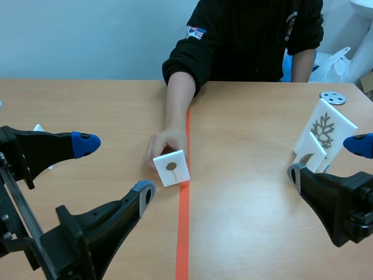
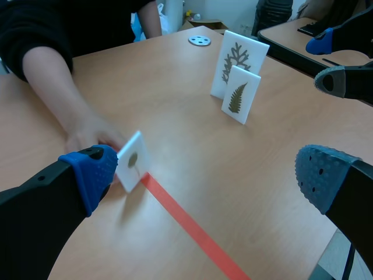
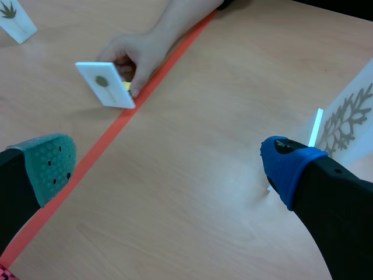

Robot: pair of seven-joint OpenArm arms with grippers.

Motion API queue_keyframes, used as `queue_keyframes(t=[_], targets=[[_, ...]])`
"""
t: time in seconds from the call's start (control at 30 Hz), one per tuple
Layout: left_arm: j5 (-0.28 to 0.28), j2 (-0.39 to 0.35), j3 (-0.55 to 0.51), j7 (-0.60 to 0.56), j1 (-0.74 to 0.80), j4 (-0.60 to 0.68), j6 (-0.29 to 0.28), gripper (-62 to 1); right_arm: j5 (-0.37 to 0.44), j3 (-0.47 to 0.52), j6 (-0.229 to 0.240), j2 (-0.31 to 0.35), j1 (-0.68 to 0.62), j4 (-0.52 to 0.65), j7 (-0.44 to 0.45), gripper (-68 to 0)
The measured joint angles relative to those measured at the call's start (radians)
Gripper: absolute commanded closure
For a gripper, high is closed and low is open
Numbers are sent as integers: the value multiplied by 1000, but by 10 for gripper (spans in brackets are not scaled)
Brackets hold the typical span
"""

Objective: Sort the leaf by its shape. The table is split by an orange tape line. A compound leaf with several leaflets goes to the left side, a simple leaf with one blade goes to the right side. Return to the home posture when a red brick is placed on the table.

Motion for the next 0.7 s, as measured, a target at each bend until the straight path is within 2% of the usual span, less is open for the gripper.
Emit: queue_keyframes(t=[0.5, 0.7], targets=[[0, 0, 0, 21, 0, -6, 0, -623, 0, 0, 0, 0, 0, 0, 0, -679], [25, 0, 1, 22, -55, -99, -12, -623, 0, 0, 0, 0, 0, 0, 0, -679]])
